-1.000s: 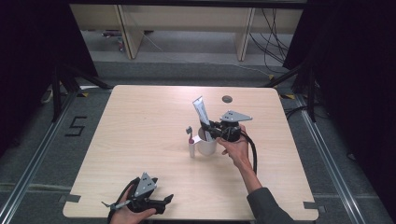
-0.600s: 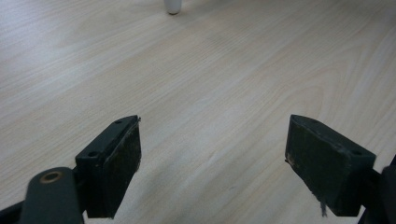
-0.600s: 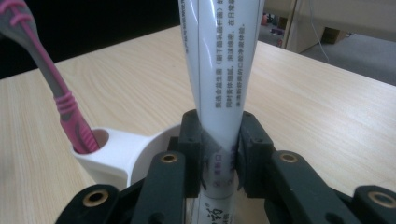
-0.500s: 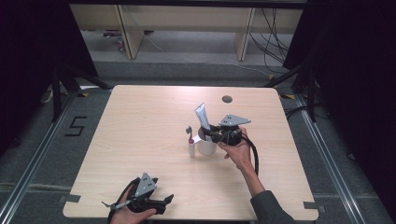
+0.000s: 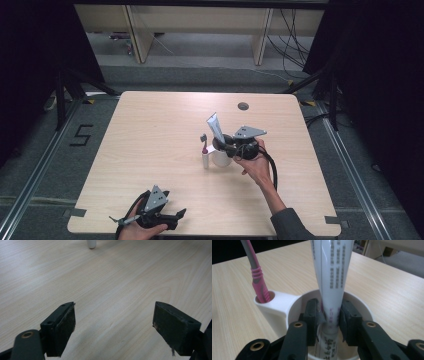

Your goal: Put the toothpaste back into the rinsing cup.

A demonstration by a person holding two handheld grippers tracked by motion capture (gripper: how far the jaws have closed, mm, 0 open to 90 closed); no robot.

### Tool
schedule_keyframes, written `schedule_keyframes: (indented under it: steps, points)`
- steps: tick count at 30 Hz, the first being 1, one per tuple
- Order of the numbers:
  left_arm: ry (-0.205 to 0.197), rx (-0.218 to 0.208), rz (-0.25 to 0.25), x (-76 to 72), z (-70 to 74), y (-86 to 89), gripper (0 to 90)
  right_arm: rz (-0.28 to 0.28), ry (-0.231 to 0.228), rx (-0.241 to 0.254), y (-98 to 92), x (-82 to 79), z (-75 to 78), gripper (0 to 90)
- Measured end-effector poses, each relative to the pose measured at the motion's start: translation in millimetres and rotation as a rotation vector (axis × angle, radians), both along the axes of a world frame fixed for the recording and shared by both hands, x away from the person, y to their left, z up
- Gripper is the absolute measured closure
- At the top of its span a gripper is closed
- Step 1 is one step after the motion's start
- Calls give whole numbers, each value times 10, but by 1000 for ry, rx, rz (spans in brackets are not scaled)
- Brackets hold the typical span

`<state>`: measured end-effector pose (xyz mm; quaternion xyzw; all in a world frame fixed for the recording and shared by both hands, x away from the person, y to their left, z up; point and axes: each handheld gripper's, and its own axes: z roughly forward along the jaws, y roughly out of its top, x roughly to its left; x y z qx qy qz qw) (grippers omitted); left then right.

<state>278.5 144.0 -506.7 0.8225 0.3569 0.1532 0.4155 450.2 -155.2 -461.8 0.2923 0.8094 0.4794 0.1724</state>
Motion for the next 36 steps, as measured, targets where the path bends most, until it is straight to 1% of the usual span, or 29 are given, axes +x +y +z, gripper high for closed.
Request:
schedule_keyframes:
  steps: [1, 2, 3, 5, 6, 7, 8, 9, 10, 11, 12, 13, 14, 15, 16, 18, 19, 20, 21, 22, 24, 25, 26, 29, 31, 32, 33, 34, 36]
  points:
    - [0, 0, 0, 0, 0, 0, 181, -11, 30, 6, 5, -26, 1, 692]
    - [0, -1, -1, -1, 0, 0, 181, -4, -4, -2, -8, -8, -5, 675]
    - [0, -1, -1, 0, -1, 0, 181, -13, 4, 11, -19, -16, -5, 657]
    - [-2, 2, 4, 4, -5, 1, 181, -8, -15, 23, -53, -17, 6, 654]
    - [-2, 2, 4, 4, -5, 1, 180, -8, -15, 23, -53, -17, 6, 654]
    - [1, -2, 0, 2, -4, -1, 181, -21, 9, 67, -68, -54, 28, 633]
    - [1, -2, 0, 2, -4, -1, 181, -21, 9, 67, -68, -54, 28, 633]
    - [-3, 3, 5, 3, -5, -2, 181, -9, -16, 72, -113, -49, 67, 623]
    - [-3, 3, 5, 3, -5, -2, 180, -26, 28, 96, -110, -87, 82, 622]
    - [-5, 13, 3, 6, -4, 1, 181, -14, -2, 95, -125, -65, 86, 618]
    - [-5, 14, 2, 6, -3, 2, 181, -15, 7, 93, -139, -71, 98, 616]
    - [-2, 1, 5, 1, -4, -4, 181, -19, -6, 94, -153, -69, 101, 613]
    - [-2, 1, 4, 2, -4, -3, 181, -13, -28, 88, -172, -59, 106, 609]
    - [-2, 1, 5, 2, -5, -3, 181, -23, 1, 98, -181, -76, 114, 606]
    - [-1, 0, 3, 1, -5, -3, 181, -20, -2, 110, -189, -72, 113, 602]
    - [-2, 3, 4, 2, -6, -4, 181, -41, 21, 126, -203, -101, 126, 599]
    - [-1, -3, 5, 0, -6, -8, 181, -21, -2, 126, -222, -81, 130, 599]
    - [0, -2, 1, -1, -5, -7, 181, -24, -3, 135, -235, -88, 138, 598]
    - [0, -2, 2, -1, -5, -7, 181, -32, -4, 126, -253, -97, 152, 598]
    - [0, -2, 2, -1, -5, -7, 181, -28, -9, 133, -267, -96, 160, 598]
    - [-2, 2, 4, 3, -6, -5, 181, -41, 3, 138, -288, -113, 176, 597]
    - [-1, -2, 3, 1, -6, -7, 181, -36, -17, 133, -322, -109, 190, 593]
    - [0, -2, 3, 1, -6, -8, 181, -35, -21, 141, -328, -108, 191, 591]
    - [-3, 3, 5, 5, -6, -4, 181, -42, -7, 146, -359, -130, 210, 586]
    - [-3, 4, 5, 6, -6, -2, 181, -52, -13, 133, -374, -138, 221, 580]
    - [0, -1, 3, 4, -5, -2, 181, -58, -22, 139, -380, -142, 225, 566]
    - [0, 0, 2, 4, -4, -1, 181, -52, -6, 145, -375, -148, 226, 561]
    - [0, 0, 2, 4, -3, 0, 181, -38, -18, 144, -375, -136, 223, 551]
    - [1, 2, 4, 3, -1, 2, 181, -39, -10, 138, -376, -142, 229, 505]
